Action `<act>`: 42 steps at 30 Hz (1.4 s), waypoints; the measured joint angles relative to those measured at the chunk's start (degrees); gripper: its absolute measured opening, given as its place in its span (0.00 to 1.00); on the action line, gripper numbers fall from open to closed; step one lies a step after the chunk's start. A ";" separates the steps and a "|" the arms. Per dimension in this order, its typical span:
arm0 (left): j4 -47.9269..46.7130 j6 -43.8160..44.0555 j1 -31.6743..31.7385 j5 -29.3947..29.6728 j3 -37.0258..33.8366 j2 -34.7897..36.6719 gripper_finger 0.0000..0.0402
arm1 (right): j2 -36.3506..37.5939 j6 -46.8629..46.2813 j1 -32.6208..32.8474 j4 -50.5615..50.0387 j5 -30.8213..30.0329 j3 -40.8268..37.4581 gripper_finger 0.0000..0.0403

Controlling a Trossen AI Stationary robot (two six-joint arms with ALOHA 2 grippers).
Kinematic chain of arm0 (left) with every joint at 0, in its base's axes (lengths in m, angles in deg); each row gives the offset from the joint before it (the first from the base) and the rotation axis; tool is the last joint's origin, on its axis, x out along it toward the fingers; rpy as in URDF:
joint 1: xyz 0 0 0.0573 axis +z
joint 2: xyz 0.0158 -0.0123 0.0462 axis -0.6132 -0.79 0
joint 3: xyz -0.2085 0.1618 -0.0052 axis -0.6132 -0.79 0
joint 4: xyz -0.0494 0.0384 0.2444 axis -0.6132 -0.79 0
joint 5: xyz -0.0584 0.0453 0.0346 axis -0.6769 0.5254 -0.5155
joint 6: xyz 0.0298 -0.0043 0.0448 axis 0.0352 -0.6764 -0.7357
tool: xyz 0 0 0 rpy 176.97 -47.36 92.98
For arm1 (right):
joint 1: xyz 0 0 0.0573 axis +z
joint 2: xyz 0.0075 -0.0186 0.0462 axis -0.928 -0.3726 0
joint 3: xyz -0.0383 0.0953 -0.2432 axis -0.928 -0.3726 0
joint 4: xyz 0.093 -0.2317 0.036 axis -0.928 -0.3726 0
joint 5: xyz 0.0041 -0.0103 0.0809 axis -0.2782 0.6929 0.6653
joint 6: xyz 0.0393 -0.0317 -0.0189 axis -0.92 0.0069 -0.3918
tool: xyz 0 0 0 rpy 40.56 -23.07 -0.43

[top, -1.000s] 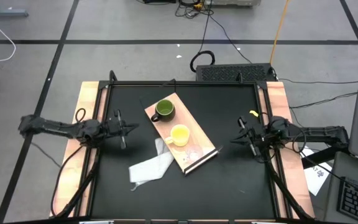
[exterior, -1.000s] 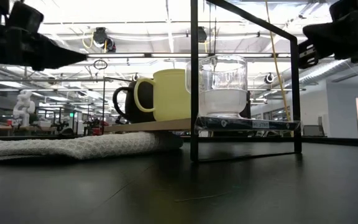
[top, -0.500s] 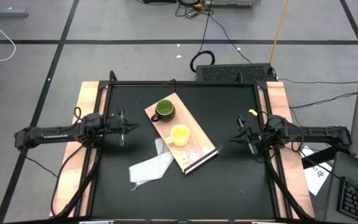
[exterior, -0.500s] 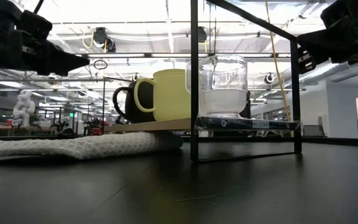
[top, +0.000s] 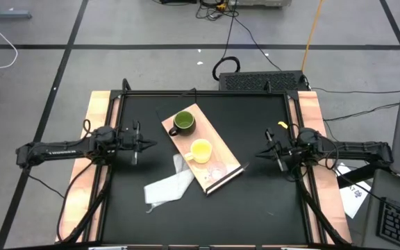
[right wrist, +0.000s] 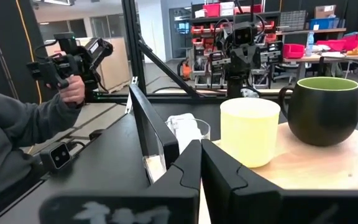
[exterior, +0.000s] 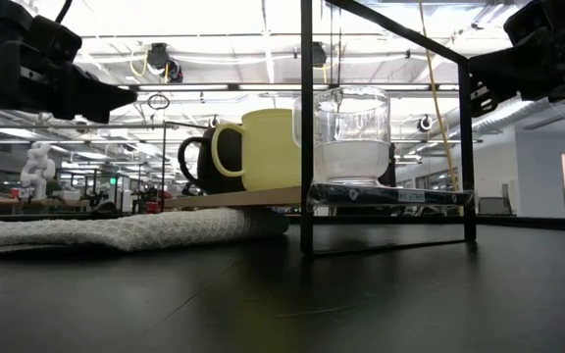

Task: Stack small to large cups/mugs on shelf
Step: Return to Home Position

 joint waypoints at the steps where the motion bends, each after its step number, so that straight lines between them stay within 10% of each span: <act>1: -0.05 0.48 0.00 0.00 0.00 0.00 0.01 | 0.00 -0.15 0.01 -0.02 0.01 0.00 0.00; 42: -0.86 4.21 0.00 1.29 0.02 -0.11 0.08 | -0.02 -5.07 0.02 4.86 -0.10 0.09 0.00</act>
